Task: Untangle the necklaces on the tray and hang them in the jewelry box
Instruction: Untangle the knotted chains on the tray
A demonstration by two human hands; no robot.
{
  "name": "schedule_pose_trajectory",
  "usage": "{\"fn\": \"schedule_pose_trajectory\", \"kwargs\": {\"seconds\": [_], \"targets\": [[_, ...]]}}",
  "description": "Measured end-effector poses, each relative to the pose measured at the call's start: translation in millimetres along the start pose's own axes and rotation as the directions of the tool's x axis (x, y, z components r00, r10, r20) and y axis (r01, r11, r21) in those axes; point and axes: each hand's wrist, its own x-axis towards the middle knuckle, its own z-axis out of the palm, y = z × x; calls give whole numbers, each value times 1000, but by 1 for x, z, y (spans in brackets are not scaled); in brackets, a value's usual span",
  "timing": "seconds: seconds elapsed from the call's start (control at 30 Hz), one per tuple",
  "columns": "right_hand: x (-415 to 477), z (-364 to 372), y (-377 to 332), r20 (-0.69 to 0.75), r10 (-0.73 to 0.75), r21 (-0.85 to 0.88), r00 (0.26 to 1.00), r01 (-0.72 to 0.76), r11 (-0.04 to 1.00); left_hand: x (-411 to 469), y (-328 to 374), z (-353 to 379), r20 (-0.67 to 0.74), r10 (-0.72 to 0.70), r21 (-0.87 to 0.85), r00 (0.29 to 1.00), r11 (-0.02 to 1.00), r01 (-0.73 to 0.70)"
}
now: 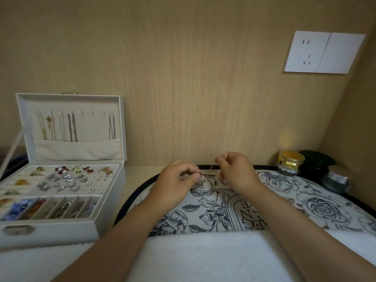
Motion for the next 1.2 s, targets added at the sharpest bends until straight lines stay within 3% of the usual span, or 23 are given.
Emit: {"fn": "schedule_pose_trajectory", "kwargs": {"seconds": [0.17,0.33,0.4,0.5,0.63,0.77,0.9,0.93,1.03,1.1,1.2], "targets": [[5,1,12,-43,-90,-267,995,75,961,-2,3,4,48,-36,42,998,999,34],[6,1,14,162,-133,-403,978,188,896,0,-1,6,6,-94,86,996,992,93],[4,0,13,265,-153,-343,952,242,908,0,0,7,7,-134,61,991,989,133],[1,-3,7,367,-185,-94,912,234,968,1,0,5,15,-233,-33,972,972,233],[-2,-8,0,386,-212,120,898,179,977,3,1,2,-60,-321,-80,945,945,316],[-7,-8,-8,414,-215,182,884,151,972,6,5,4,-96,-369,-74,925,929,363],[-7,-8,-11,419,-196,28,887,203,979,8,6,2,-68,-380,-125,923,921,370],[-5,-10,-10,401,-200,-101,894,260,960,7,5,1,-55,-378,-152,924,918,366],[-2,-13,-8,327,-236,-515,915,382,767,8,5,-2,-15,-369,-300,929,888,348],[0,-14,-5,274,-237,-519,932,351,779,8,6,-3,27,-350,-371,936,866,335],[3,-14,0,251,-162,-368,954,249,896,5,5,-4,65,-299,-368,952,880,302]]}}
